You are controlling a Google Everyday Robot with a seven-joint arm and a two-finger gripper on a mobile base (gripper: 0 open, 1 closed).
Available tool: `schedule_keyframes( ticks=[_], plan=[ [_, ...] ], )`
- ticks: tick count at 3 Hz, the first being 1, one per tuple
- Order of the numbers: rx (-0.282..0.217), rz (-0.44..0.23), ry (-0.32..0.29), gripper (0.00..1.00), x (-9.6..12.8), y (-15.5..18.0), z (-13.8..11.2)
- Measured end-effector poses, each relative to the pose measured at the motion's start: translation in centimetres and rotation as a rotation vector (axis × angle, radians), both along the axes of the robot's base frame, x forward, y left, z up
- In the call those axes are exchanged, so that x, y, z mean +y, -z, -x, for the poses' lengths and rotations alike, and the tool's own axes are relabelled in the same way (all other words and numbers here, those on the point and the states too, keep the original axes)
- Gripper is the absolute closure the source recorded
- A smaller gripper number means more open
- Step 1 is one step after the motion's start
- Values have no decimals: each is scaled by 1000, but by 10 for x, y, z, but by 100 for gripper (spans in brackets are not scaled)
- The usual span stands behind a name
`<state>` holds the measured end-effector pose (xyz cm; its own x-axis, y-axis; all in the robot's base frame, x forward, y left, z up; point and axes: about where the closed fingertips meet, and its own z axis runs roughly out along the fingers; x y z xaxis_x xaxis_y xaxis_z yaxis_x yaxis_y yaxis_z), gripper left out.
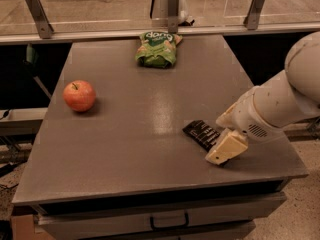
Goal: Move rxbar chocolate near apple
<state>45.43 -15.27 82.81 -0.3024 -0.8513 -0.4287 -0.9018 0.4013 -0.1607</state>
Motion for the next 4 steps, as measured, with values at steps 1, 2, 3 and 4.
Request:
schedule_keyframes(
  ticks=[1,2,3,4],
  plan=[
    [-3,5,12,65,-6,-2,-6],
    [-3,5,12,87,-6,-3,-6],
    [-64,-31,28,100,-16,-36,-16],
    [-64,-31,28,100,-16,-36,-16]
  ],
)
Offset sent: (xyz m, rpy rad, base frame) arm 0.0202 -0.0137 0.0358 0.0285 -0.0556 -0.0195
